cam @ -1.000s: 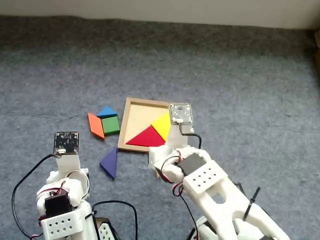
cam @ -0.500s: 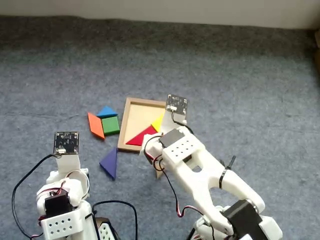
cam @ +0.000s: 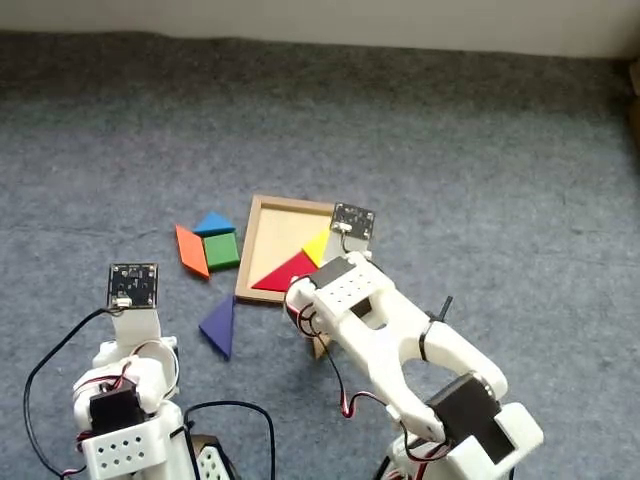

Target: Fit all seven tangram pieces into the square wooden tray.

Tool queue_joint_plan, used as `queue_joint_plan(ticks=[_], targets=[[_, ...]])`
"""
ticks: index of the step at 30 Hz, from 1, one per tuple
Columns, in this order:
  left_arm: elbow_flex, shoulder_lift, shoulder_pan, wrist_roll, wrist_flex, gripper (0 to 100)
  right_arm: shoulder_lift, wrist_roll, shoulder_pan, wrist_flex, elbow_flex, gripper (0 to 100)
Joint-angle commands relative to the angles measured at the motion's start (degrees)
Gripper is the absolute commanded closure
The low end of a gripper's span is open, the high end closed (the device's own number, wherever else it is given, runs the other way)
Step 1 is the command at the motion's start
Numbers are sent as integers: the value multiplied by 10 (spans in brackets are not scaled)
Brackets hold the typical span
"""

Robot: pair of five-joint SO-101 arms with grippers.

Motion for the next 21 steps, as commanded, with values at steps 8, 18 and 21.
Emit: queue_joint_plan(ticks=[8, 18, 21], targets=[[11, -26, -5, 4, 3, 993, -2, -6, -40, 4, -22, 778], [11, -26, -5, 4, 3, 993, -1, -6, -26, 1, -21, 781], [11, -26, -5, 4, 3, 993, -1, -6, -26, 3, -21, 782]])
